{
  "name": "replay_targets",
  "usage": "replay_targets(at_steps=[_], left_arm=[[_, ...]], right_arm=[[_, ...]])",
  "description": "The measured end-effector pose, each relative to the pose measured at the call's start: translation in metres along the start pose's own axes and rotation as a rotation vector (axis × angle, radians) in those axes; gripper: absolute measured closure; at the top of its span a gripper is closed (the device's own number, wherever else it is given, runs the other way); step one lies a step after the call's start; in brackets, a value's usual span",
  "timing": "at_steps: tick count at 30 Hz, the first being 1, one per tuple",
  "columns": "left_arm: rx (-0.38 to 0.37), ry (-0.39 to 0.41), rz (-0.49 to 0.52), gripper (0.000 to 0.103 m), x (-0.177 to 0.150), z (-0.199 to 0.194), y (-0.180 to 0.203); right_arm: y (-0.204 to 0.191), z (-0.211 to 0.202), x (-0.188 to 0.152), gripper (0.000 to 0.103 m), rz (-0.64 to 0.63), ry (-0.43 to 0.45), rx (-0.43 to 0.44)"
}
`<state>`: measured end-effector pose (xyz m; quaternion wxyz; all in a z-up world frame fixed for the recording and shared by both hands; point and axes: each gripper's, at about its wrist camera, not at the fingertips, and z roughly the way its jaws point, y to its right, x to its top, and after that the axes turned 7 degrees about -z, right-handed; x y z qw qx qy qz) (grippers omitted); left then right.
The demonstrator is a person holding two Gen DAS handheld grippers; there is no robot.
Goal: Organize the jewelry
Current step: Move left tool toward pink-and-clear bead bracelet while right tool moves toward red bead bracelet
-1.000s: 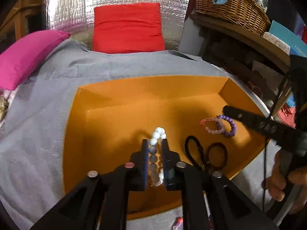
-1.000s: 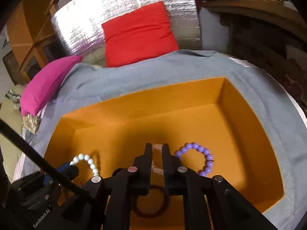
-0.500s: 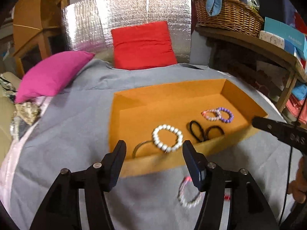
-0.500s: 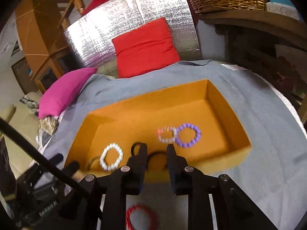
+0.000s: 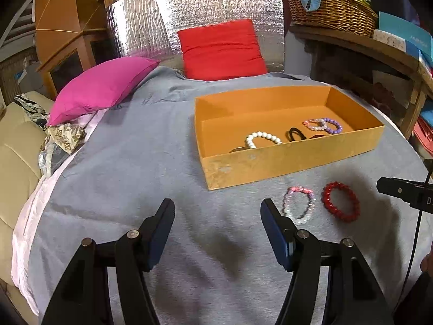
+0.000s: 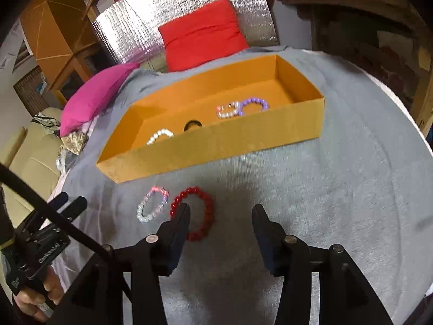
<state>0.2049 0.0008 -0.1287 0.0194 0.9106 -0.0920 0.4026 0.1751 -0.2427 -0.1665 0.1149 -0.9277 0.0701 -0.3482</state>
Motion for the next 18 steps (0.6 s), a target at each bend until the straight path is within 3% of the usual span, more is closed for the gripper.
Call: replay_targets(at_steps=[18], left_arm=[[-0.013, -0.055, 0.012, 0.036, -0.003, 0.015, 0.006]], right_arm=[[0.003, 0.021, 0.004, 0.052, 0.075, -0.055, 0.048]])
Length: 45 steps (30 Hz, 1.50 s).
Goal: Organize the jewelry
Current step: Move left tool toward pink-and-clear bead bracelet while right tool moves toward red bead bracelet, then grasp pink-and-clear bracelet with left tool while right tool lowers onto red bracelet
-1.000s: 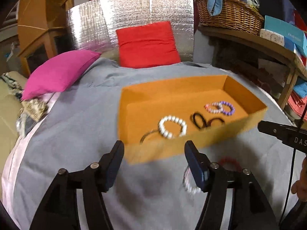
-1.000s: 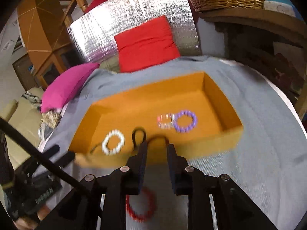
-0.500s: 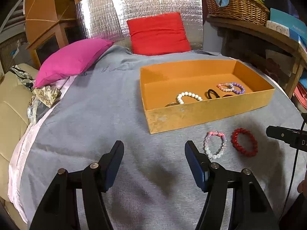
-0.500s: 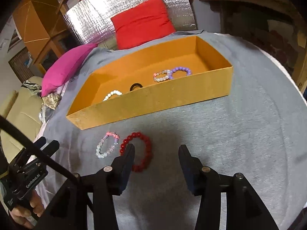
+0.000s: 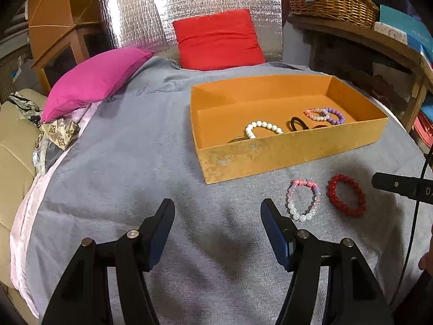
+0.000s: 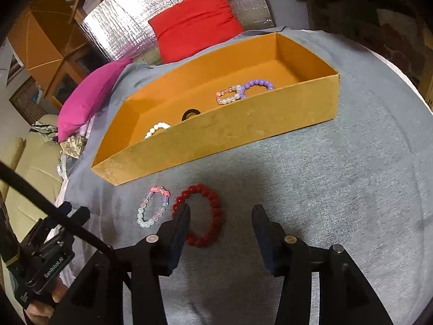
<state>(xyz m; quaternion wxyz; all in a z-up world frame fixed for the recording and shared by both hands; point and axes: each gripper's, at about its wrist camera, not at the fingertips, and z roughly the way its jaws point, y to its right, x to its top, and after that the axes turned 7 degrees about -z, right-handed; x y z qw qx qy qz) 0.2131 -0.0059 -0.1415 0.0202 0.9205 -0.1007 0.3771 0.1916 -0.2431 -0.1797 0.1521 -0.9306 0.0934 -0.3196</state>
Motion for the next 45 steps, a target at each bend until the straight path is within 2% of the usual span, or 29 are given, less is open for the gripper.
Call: replay_targets(at_steps=[17, 24, 30, 35, 37, 39, 41, 45], left_arm=[[0.012, -0.055, 0.031, 0.036, 0.001, 0.021, 0.016], [-0.113, -0.145, -0.015, 0.036, -0.003, 0.035, 0.015], [-0.176, -0.144, -0.036, 0.036, -0.005, 0.033, 0.015], [-0.207, -0.142, -0.024, 0.036, -0.006, 0.032, 0.018], [-0.217, -0.141, -0.016, 0.037, -0.005, 0.034, 0.021], [-0.231, -0.144, -0.007, 0.046, -0.005, 0.036, 0.024], [-0.241, -0.153, 0.002, 0.053, -0.005, 0.039, 0.028], [-0.25, -0.174, 0.009, 0.054, -0.005, 0.048, 0.035]], right_arm=[[0.01, -0.002, 0.005, 0.052, 0.004, -0.015, 0.007], [0.017, 0.006, 0.008, 0.052, 0.019, -0.039, 0.01], [-0.001, 0.017, 0.007, 0.065, -0.045, -0.063, 0.013], [-0.018, 0.031, 0.003, 0.067, -0.117, -0.085, -0.033], [-0.024, 0.037, 0.001, 0.083, -0.168, -0.087, -0.104], [-0.029, 0.039, -0.001, 0.092, -0.214, -0.074, -0.159], [-0.027, 0.036, -0.001, 0.093, -0.21, -0.059, -0.169], [-0.012, 0.026, 0.001, 0.093, -0.171, -0.036, -0.183]])
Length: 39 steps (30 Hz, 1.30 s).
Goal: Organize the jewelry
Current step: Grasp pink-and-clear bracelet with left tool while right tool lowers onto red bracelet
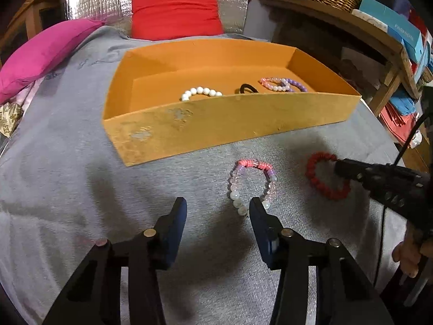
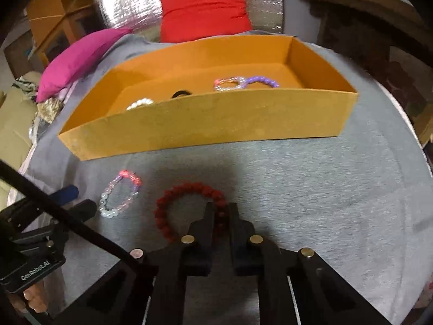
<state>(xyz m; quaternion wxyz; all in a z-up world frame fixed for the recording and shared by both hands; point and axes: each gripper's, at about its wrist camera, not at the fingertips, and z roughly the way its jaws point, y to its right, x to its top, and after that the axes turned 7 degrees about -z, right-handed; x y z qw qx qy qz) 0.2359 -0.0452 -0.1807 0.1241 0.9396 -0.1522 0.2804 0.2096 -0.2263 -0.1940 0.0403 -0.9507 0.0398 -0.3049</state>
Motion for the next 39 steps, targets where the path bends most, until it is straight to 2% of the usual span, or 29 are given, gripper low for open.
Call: replay_targets(at_steps=[8, 13, 15, 17, 31, 34, 39], left_arm=[[-0.023, -0.015, -0.023, 0.055, 0.007, 0.013, 0.0], [-0.015, -0.003, 0.015, 0.076, 0.008, 0.019, 0.008], [-0.025, 0.0, 0.014, 0.089, 0.009, 0.019, 0.009], [-0.029, 0.001, 0.013, 0.095, 0.008, 0.019, 0.009], [-0.042, 0.032, 0.028, 0.095, -0.001, -0.011, -0.005], [-0.043, 0.029, 0.023, 0.095, -0.003, -0.013, -0.009], [-0.028, -0.004, 0.017, 0.095, -0.006, -0.005, -0.016]], right_arm=[[0.032, -0.006, -0.001, 0.092, 0.128, -0.017, 0.073], [0.036, -0.004, -0.002, 0.092, 0.152, -0.032, 0.1], [0.036, -0.007, -0.002, 0.092, 0.157, -0.029, 0.105], [0.036, -0.006, -0.002, 0.092, 0.158, -0.033, 0.105], [0.036, 0.0, -0.002, 0.091, 0.17, -0.049, 0.107], [0.027, 0.006, -0.002, 0.09, 0.136, -0.063, 0.088], [0.014, 0.005, -0.004, 0.091, 0.05, -0.034, 0.047]])
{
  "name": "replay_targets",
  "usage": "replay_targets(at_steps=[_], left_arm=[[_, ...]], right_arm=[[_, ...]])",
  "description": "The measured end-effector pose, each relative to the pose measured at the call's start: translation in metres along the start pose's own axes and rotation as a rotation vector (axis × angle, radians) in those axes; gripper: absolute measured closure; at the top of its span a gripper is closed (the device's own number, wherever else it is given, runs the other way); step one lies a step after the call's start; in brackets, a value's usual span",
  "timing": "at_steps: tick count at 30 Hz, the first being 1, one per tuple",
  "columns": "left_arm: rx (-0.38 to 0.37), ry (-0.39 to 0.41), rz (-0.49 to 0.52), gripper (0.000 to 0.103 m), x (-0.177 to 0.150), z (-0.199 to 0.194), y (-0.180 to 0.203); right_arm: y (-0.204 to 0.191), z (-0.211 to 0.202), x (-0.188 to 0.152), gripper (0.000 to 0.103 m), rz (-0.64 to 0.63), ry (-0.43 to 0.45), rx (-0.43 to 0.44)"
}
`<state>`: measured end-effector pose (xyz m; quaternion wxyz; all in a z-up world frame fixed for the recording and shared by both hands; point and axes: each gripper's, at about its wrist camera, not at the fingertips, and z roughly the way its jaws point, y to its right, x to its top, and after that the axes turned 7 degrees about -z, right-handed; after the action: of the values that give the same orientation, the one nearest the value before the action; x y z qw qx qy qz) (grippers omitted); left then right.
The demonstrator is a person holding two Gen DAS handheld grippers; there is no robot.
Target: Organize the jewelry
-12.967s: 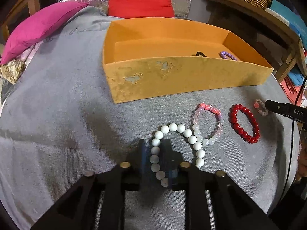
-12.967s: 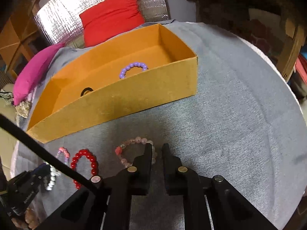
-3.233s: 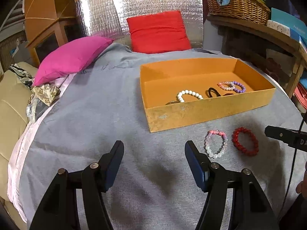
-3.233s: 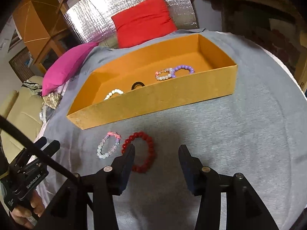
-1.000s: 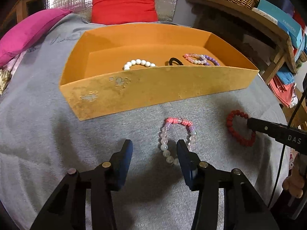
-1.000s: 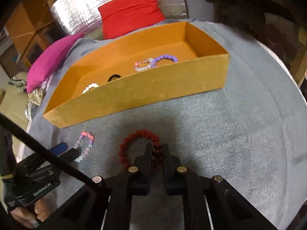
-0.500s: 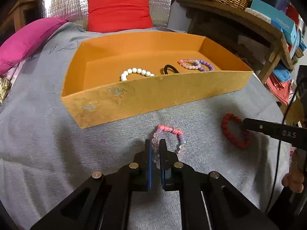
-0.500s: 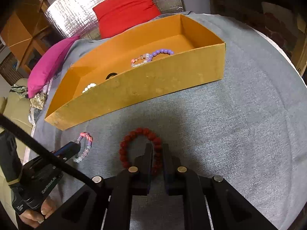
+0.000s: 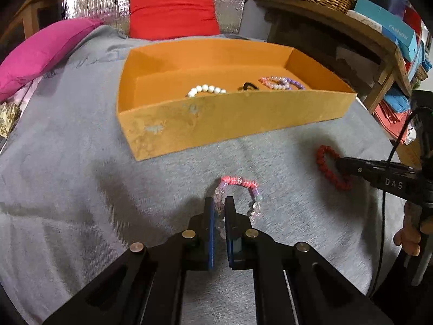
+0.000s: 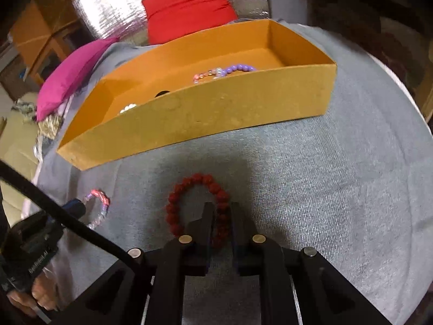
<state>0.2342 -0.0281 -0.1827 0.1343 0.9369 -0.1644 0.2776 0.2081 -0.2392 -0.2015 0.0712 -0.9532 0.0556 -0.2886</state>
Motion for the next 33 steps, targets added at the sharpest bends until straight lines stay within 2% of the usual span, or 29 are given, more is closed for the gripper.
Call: replay_targets(at_steps=[7, 8, 9, 11, 12, 15, 19, 23, 27, 30, 32, 33], left_arm=[[0.014, -0.024, -0.012, 0.093, -0.001, 0.005, -0.003], [0.008, -0.028, -0.012, 0.087, -0.001, 0.005, -0.003], [0.006, -0.032, -0.012, 0.075, -0.002, 0.006, -0.003], [0.012, -0.032, -0.01, 0.065, -0.004, 0.006, -0.003], [0.014, -0.032, -0.005, 0.065, -0.004, 0.007, -0.002], [0.017, -0.027, 0.012, 0.065, -0.006, 0.007, 0.0], [0.034, -0.019, 0.033, 0.066, -0.006, 0.008, 0.004], [0.02, -0.019, 0.036, 0.093, -0.006, 0.008, 0.006], [0.013, -0.008, 0.031, 0.095, -0.005, 0.005, 0.005], [-0.008, 0.029, 0.023, 0.095, -0.003, -0.005, 0.004], [-0.029, 0.049, 0.018, 0.095, -0.002, -0.011, 0.004], [-0.037, 0.056, 0.016, 0.095, -0.001, -0.013, 0.004]], right_arm=[[0.003, -0.011, 0.0, 0.092, -0.004, 0.047, 0.002], [0.004, -0.013, 0.001, 0.092, 0.003, 0.054, 0.005], [0.007, -0.014, 0.001, 0.092, 0.009, 0.057, 0.01], [0.012, -0.015, 0.001, 0.092, 0.027, 0.051, 0.02], [0.014, -0.015, 0.0, 0.092, 0.039, 0.04, 0.027], [0.021, -0.013, 0.001, 0.091, 0.077, 0.009, 0.052], [0.026, -0.015, -0.002, 0.09, 0.08, 0.007, 0.042], [0.026, -0.015, -0.004, 0.09, 0.069, -0.001, 0.041], [0.018, -0.009, -0.003, 0.076, 0.045, -0.016, 0.042], [0.009, -0.006, -0.004, 0.076, -0.013, -0.013, 0.01], [0.004, -0.004, -0.006, 0.08, -0.062, -0.006, -0.016], [-0.001, -0.004, -0.008, 0.088, -0.102, -0.002, -0.042]])
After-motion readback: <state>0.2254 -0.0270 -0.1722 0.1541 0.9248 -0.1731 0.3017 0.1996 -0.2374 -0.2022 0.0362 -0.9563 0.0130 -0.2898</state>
